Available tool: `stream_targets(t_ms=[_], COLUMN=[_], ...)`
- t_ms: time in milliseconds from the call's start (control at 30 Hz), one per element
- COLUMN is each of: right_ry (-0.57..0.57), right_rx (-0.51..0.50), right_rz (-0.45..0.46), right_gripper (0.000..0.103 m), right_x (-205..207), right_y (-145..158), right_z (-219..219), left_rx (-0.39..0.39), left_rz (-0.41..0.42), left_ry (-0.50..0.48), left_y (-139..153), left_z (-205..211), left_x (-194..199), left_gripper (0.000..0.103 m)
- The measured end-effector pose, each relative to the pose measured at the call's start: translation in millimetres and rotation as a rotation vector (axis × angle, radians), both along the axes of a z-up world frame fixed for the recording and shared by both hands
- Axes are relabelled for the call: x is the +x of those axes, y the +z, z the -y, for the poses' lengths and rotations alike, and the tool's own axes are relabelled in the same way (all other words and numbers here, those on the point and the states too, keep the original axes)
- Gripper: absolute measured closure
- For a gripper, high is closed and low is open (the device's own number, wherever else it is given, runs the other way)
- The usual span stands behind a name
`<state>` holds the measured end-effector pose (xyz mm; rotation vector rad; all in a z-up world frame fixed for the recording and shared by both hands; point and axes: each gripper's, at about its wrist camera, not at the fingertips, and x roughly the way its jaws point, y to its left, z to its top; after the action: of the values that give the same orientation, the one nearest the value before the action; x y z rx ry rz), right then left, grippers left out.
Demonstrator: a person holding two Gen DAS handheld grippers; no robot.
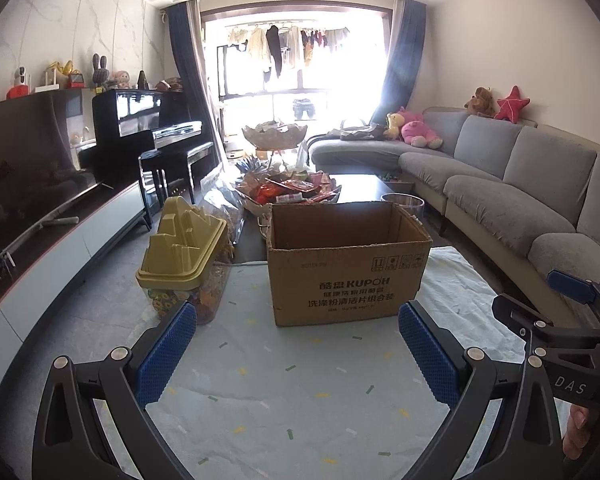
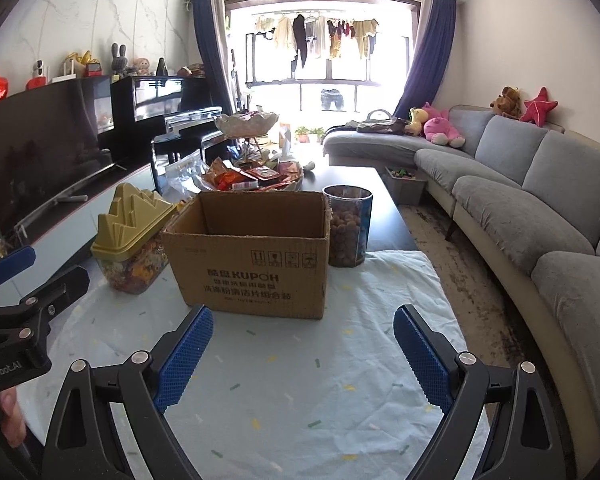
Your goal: Organize snacks
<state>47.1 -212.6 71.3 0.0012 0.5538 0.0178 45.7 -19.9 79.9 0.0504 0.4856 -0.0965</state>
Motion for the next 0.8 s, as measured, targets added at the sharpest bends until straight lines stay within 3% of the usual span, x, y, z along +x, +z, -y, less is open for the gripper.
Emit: stream_targets(t_ms=[800], right_ry=[-0.012], right_rx=[-0.008], right_rz=[-0.012], right_gripper=[0.01], right_x=[-19.8], right_y=[-13.5], right_z=[-5.7], left_rx=[-0.034], left_rz=[-0.028], left_ry=[-0.004], left_y=[-12.1], left_z=[-5.7], left_x=[-7.6], left_gripper=[0.0])
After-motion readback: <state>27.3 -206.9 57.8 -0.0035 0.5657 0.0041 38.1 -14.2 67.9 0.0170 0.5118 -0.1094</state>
